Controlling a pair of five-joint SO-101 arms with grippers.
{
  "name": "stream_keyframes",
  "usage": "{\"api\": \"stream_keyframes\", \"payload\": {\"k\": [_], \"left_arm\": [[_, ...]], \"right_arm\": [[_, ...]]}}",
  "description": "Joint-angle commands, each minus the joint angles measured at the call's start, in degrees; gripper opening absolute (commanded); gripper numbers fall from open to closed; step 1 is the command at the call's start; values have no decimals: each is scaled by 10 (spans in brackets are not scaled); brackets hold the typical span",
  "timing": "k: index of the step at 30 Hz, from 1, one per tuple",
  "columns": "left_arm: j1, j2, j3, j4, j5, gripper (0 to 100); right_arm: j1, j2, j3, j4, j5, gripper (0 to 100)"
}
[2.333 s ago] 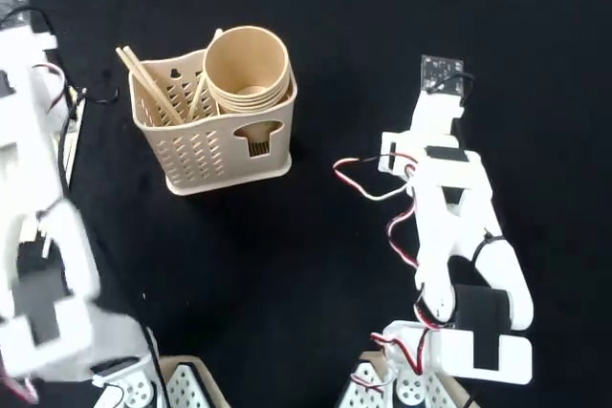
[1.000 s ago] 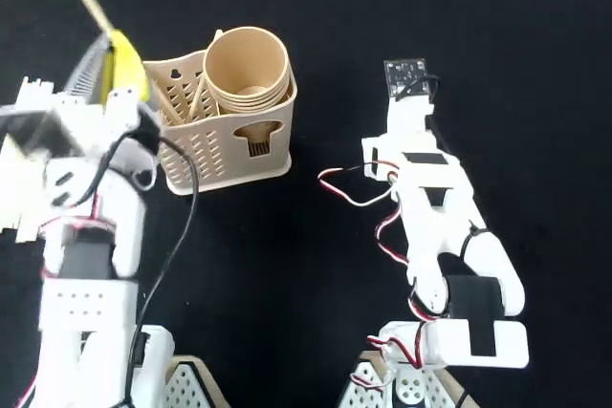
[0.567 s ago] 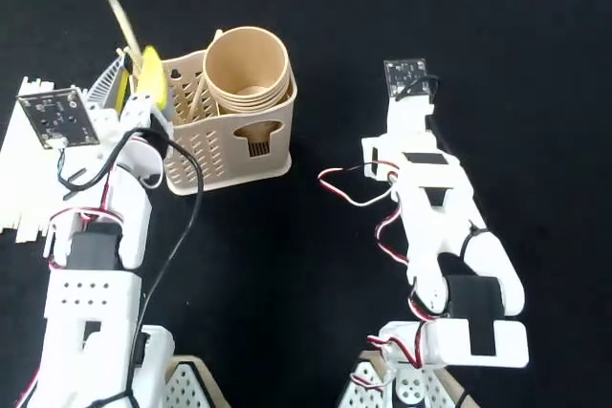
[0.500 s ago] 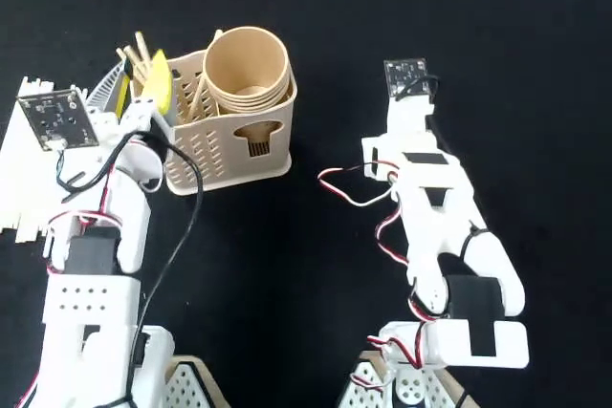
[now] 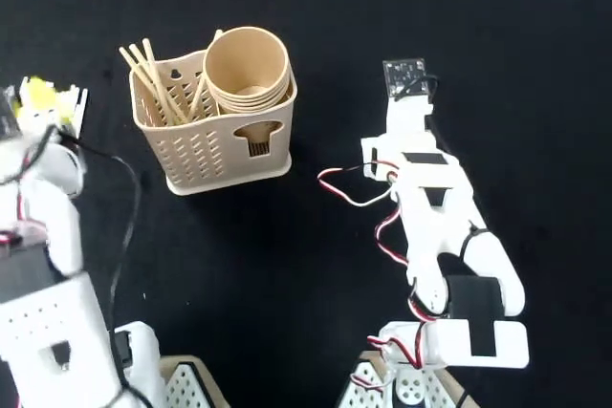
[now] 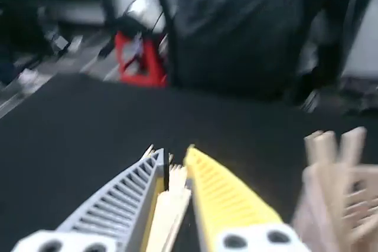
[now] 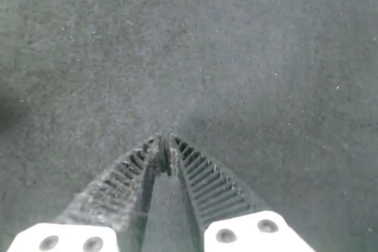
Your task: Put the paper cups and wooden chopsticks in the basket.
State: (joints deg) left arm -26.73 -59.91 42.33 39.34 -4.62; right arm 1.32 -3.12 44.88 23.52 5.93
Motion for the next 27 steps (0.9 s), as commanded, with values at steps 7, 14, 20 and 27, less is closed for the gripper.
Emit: {"api": "stream_keyframes", "payload": {"k": [7,14,20,27], "left_arm": [[-59,341,-135,-27,-83,29],[-59,610,-381,127,-83,30],[-59,804,-585,217,-83,30],[-59,1005,-805,291,-83,30]], "right_arm": [[-5,2,-31,42,4,11],[-5,2,-31,42,4,11],[-5,2,-31,42,4,11],[-5,2,-31,43,4,11]]}}
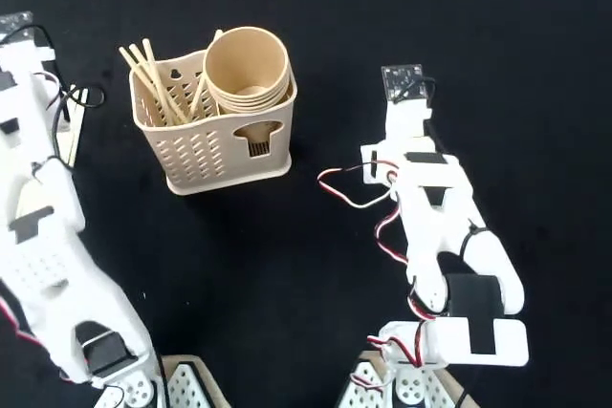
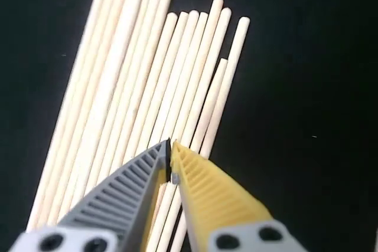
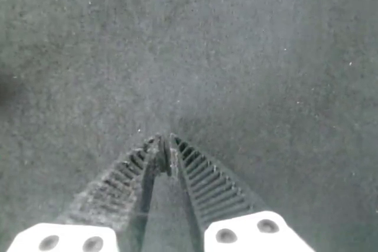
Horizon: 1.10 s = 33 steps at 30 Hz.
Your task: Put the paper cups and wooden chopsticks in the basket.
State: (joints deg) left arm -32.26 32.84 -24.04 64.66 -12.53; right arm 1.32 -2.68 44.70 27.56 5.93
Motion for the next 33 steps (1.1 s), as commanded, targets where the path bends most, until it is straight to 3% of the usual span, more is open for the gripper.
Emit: {"api": "stream_keyframes", "payload": {"k": [1,7,14,17,26,30,33], "left_arm": [[-4,103,-175,52,-4,30],[-4,253,-351,113,-7,30],[-1,395,-527,206,-69,30],[-4,441,-582,233,-69,74],[-7,523,-659,266,-68,109],[-7,530,-662,277,-69,34],[-4,533,-663,294,-69,33]], "right_arm": [[-5,-2,-29,3,4,11],[-5,-2,-29,3,4,11],[-5,-2,-29,4,4,11],[-5,-2,-29,4,4,11],[-5,-2,-29,4,4,11],[-5,-2,-29,4,4,11],[-5,-2,-29,4,4,11]]}}
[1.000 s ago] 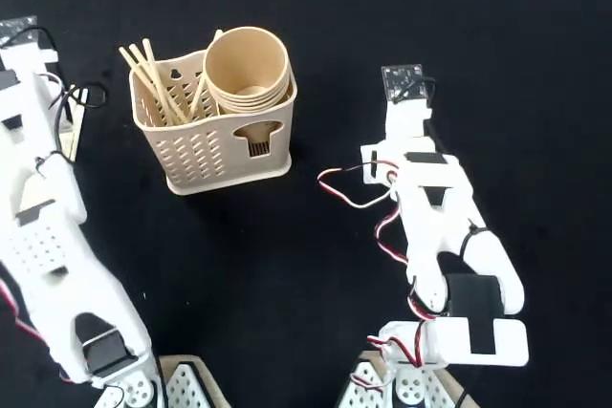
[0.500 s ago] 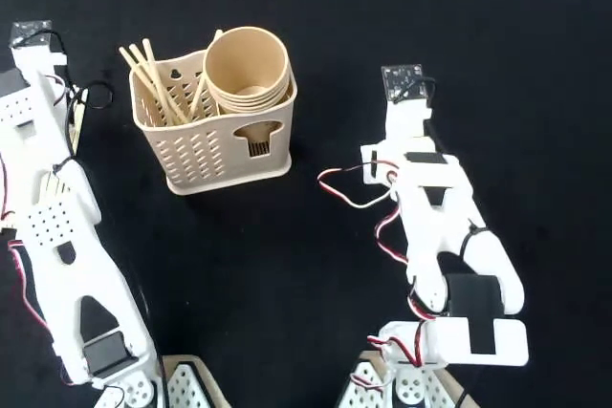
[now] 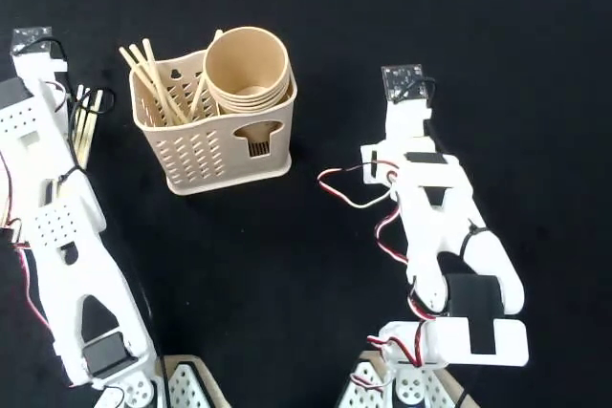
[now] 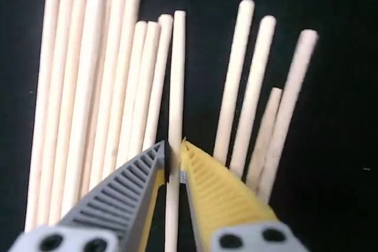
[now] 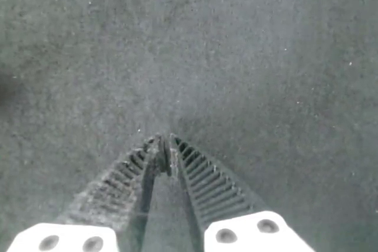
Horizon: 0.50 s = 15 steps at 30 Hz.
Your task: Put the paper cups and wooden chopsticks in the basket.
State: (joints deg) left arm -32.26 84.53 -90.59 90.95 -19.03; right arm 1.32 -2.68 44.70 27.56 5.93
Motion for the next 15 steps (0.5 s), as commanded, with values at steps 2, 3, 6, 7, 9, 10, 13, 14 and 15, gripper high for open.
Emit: {"api": "stream_keyframes", "payload": {"k": [2,3,6,7,9,10,13,14,15], "left_arm": [[-2,17,2,45,-4,29],[-2,12,2,49,-4,29],[-2,11,-22,56,-3,29],[-2,7,-50,71,-3,29],[0,-12,-50,94,-3,29],[3,-31,-49,98,0,29],[3,-80,-42,100,22,28],[0,-94,-42,101,33,28],[0,-107,-43,101,43,28]], "right_arm": [[-5,-2,-29,4,4,11],[-5,-2,-29,4,4,11],[-5,-2,-29,4,4,11],[-5,-2,-29,4,4,11],[-5,-2,-29,3,4,11],[-5,-2,-29,3,4,11],[-5,-2,-29,2,4,11],[-5,-2,-29,2,4,11],[-5,-2,-29,2,4,11]]}}
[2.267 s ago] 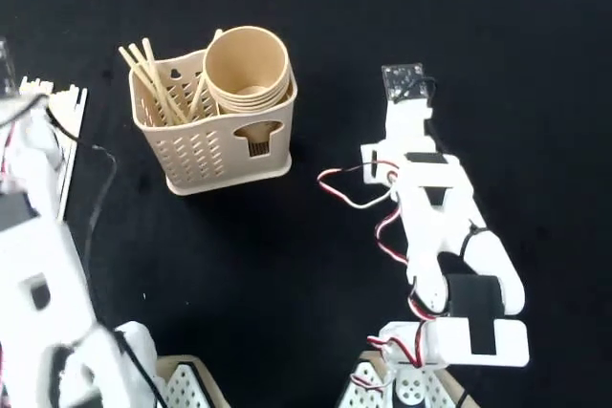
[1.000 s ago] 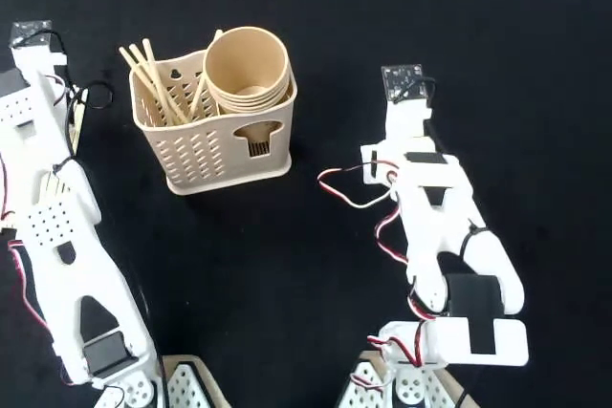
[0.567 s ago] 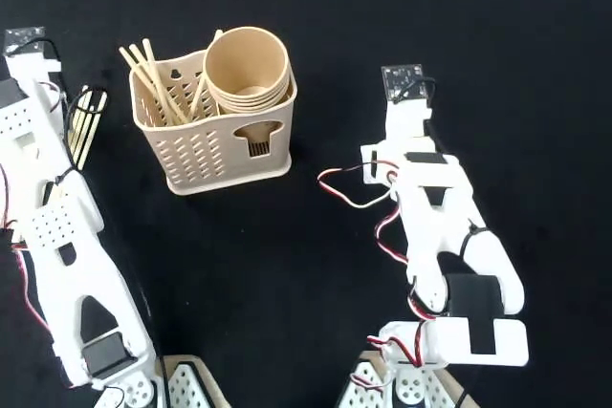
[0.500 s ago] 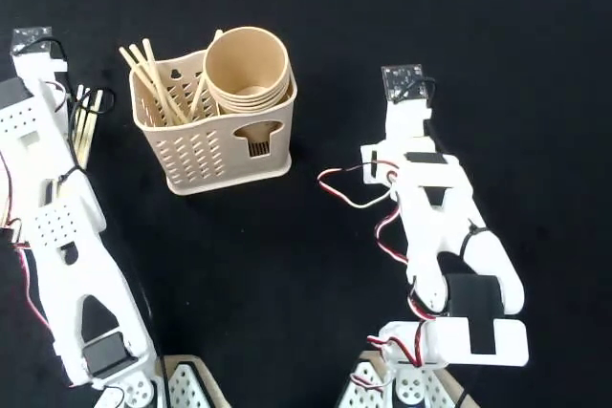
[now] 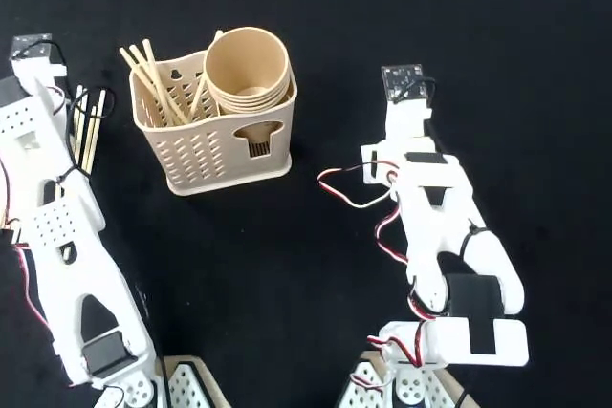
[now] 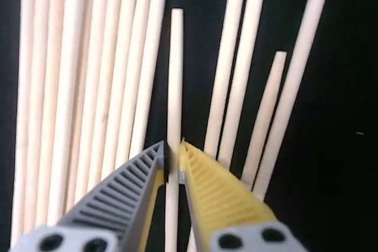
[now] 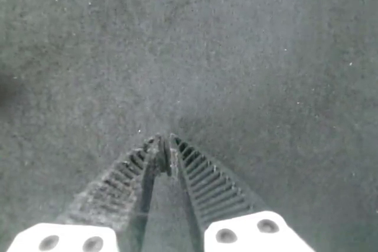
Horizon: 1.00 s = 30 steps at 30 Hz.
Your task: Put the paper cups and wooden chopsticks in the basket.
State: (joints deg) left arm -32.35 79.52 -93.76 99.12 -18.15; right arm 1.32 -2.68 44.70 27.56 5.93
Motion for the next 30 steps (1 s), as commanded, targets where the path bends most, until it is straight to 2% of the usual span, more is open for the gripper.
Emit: {"api": "stream_keyframes", "payload": {"k": [1,3,7,11,20,26,30], "left_arm": [[0,-72,-7,19,40,28],[-4,-99,4,20,53,27],[-25,-193,146,22,100,27],[-12,-316,326,19,91,28],[9,-498,524,-4,88,29],[9,-626,699,-85,89,29],[9,-771,859,-184,89,29]], "right_arm": [[-5,-2,-29,2,4,11],[-6,-2,-30,2,4,11],[-6,-2,-32,1,5,11],[-6,-2,-32,1,5,11],[-6,-1,-30,1,5,11],[-6,-1,-30,1,5,11],[-6,-1,-30,1,5,11]]}}
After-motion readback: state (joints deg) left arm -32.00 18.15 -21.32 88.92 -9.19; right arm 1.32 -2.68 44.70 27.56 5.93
